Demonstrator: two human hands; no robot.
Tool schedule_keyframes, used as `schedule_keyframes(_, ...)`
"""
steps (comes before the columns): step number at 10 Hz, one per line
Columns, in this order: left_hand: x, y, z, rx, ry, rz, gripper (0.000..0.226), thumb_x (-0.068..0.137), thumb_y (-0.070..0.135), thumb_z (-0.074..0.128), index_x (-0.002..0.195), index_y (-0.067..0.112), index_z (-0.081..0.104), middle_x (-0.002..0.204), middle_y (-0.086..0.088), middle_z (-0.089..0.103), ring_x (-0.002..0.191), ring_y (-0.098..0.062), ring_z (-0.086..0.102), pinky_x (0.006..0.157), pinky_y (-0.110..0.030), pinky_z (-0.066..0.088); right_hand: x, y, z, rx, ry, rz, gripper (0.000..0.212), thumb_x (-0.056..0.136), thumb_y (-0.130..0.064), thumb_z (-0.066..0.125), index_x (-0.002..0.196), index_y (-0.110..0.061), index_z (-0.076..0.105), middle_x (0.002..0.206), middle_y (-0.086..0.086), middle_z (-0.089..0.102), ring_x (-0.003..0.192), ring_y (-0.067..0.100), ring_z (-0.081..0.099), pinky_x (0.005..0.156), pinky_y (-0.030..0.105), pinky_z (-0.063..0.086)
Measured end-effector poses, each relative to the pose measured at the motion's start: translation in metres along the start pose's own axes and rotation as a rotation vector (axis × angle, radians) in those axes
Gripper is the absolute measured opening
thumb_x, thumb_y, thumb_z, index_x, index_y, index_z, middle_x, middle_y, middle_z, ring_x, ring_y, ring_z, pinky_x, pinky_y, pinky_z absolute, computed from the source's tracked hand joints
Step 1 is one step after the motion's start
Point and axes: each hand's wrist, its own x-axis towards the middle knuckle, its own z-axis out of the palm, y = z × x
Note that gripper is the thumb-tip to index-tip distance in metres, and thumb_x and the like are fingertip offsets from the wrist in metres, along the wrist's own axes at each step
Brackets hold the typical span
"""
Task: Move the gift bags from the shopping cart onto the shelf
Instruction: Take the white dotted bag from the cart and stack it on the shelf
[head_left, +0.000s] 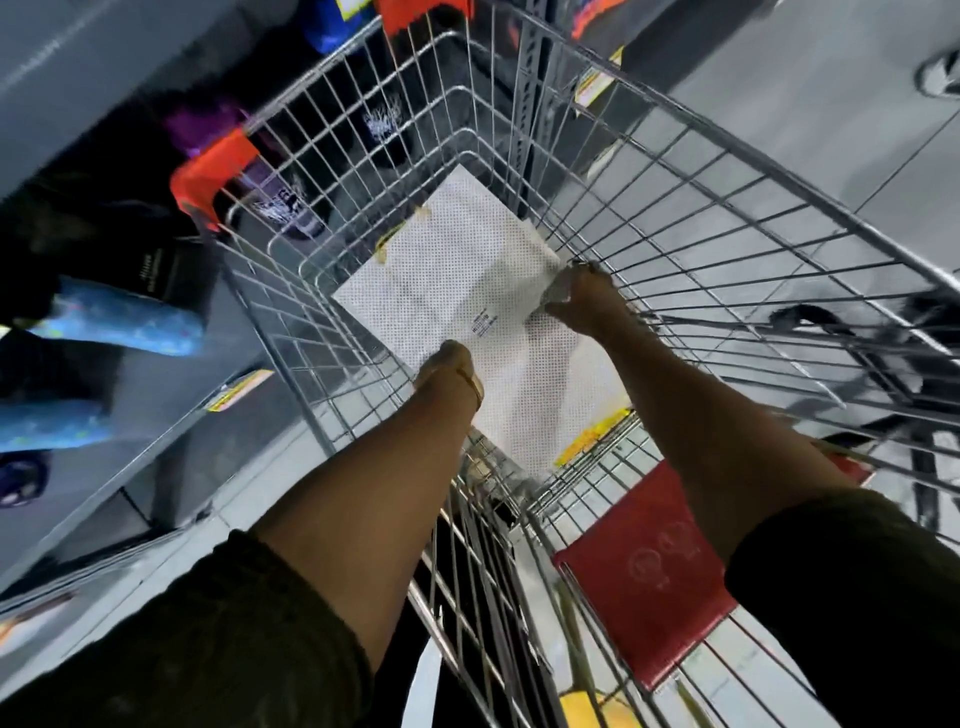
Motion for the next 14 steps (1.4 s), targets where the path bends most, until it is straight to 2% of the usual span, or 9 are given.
schedule_keyframes(1,-0.131,-0.003,-0.035,-0.251,-0.073,0.074,0.052,0.096,0.002,0.024,0.147,-0.007,0.027,0.156,-0.018,0.028,0.145,-0.029,0.029,0.113,-0.029,0.035,-0.015,-0.012,-0.019,0.028,0.086,0.044,0.044,0.079,-0.030,0.061,0.111,0.000,0.061,0.117,0.025,0.061,0.113,0.040,0.055,0.092,0.046,0.051)
schedule_keyframes(2,-0.158,-0.014,-0.052,-0.175,-0.145,0.209,0.051,0.099,0.018,0.034,0.146,0.001,0.032,0.155,-0.015,0.032,0.142,-0.033,0.032,0.113,-0.043,0.032,-0.039,-0.027,-0.048,0.116,0.191,0.137,0.034,0.081,-0.021,0.053,0.104,0.002,0.064,0.112,0.025,0.064,0.107,0.039,0.060,0.088,0.042,0.051)
schedule_keyframes(4,-0.237,-0.046,-0.087,-0.307,-0.393,0.228,0.069,0.070,0.024,0.064,0.134,0.010,0.043,0.140,-0.012,0.047,0.123,-0.034,0.050,0.094,-0.043,0.045,-0.124,-0.048,-0.135,0.243,0.413,0.243,0.031,0.077,-0.015,0.055,0.098,0.006,0.066,0.110,0.029,0.065,0.104,0.040,0.062,0.087,0.040,0.051)
schedule_keyframes(6,-0.312,-0.078,-0.135,-0.341,-0.434,0.528,0.047,0.079,0.021,0.064,0.123,0.010,0.051,0.102,-0.002,0.055,0.088,-0.018,0.048,0.061,-0.026,0.036,-0.262,-0.073,-0.212,0.356,0.725,0.282,0.027,0.073,-0.005,0.052,0.052,-0.001,0.037,0.059,0.017,0.034,0.067,0.032,0.039,0.051,0.032,0.028)
schedule_keyframes(8,-0.355,-0.106,-0.199,-0.398,-0.331,1.314,0.060,0.083,-0.015,0.053,0.137,0.010,0.043,0.121,-0.004,0.061,0.104,-0.014,0.061,0.072,-0.013,0.053,-0.352,-0.121,-0.234,0.555,0.975,0.107,0.034,0.075,-0.008,0.058,0.106,-0.003,0.068,0.105,0.020,0.071,0.099,0.031,0.065,0.080,0.033,0.048)
schedule_keyframes(9,-0.349,-0.110,-0.241,-0.415,-0.248,1.540,0.073,0.080,-0.019,0.056,0.141,0.018,0.040,0.114,0.014,0.060,0.083,0.008,0.063,0.069,-0.008,0.052,-0.376,-0.150,-0.223,0.591,1.066,-0.017,0.034,0.079,-0.007,0.053,0.110,-0.007,0.068,0.104,0.016,0.073,0.094,0.028,0.067,0.084,0.037,0.053)
schedule_keyframes(11,-0.331,-0.104,-0.304,-0.437,0.008,1.630,0.065,0.079,-0.016,0.059,0.137,0.010,0.049,0.112,0.008,0.063,0.069,0.017,0.062,0.064,-0.002,0.049,-0.374,-0.196,-0.187,0.712,1.001,-0.157,0.038,0.073,-0.028,0.049,0.103,-0.020,0.071,0.080,-0.004,0.067,0.066,0.007,0.058,0.064,0.030,0.049)
schedule_keyframes(12,-0.323,-0.098,-0.316,-0.451,0.088,1.625,0.062,0.082,-0.014,0.059,0.138,0.009,0.049,0.112,0.011,0.063,0.074,0.015,0.062,0.069,-0.004,0.049,-0.361,-0.210,-0.172,0.746,0.983,-0.184,0.053,0.070,-0.027,0.048,0.120,-0.019,0.065,0.111,0.002,0.073,0.097,0.016,0.068,0.087,0.038,0.058)
schedule_keyframes(14,-0.312,-0.069,-0.316,-0.425,0.158,1.664,0.054,0.085,-0.003,0.058,0.136,0.012,0.052,0.123,0.011,0.062,0.107,-0.019,0.064,0.098,-0.044,0.052,-0.323,-0.237,-0.193,0.576,0.948,-0.273,0.036,0.085,-0.013,0.059,0.120,-0.013,0.065,0.120,0.011,0.069,0.112,0.024,0.063,0.091,0.028,0.048)
